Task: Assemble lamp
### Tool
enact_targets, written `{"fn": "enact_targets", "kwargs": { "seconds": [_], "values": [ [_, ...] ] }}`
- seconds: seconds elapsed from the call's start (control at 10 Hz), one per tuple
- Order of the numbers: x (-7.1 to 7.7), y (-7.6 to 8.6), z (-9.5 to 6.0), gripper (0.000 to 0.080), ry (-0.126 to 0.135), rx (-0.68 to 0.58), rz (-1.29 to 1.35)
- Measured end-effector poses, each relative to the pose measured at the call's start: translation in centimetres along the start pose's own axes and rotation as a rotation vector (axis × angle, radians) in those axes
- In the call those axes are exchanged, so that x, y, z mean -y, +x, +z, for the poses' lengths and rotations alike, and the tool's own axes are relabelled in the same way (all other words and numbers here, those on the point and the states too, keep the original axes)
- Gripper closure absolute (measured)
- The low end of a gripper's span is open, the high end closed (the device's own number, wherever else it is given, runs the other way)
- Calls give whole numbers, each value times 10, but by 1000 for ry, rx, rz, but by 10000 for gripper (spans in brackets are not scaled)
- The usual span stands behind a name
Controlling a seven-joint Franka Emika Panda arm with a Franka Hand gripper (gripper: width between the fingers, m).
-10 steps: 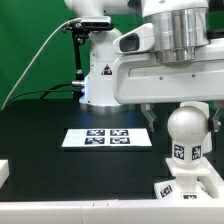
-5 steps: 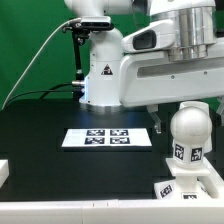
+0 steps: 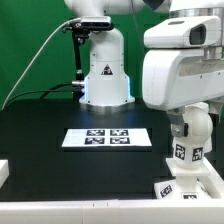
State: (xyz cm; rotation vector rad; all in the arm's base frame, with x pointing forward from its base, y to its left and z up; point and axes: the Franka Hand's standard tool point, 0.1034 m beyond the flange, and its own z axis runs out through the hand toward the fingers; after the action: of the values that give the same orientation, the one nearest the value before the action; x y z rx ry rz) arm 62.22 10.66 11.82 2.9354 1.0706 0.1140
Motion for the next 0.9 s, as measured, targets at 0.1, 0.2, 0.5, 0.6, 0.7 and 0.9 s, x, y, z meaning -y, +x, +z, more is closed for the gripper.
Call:
{"fn": "enact_targets", "kwargs": {
  "seconds": [0.1, 0.2, 0.5, 0.6, 0.7, 0.9],
  "values": [
    [-1, -1, 0, 100, 0, 1, 1],
    [-1, -1, 0, 230, 0, 1, 9],
    [-1, -1, 1, 226, 0, 1, 111],
    [-3, 0, 1, 226, -4, -18, 254],
    [-4, 1, 1, 226, -12, -38, 374],
    [-7, 2, 0, 226, -22, -93, 661]
  ]
}}
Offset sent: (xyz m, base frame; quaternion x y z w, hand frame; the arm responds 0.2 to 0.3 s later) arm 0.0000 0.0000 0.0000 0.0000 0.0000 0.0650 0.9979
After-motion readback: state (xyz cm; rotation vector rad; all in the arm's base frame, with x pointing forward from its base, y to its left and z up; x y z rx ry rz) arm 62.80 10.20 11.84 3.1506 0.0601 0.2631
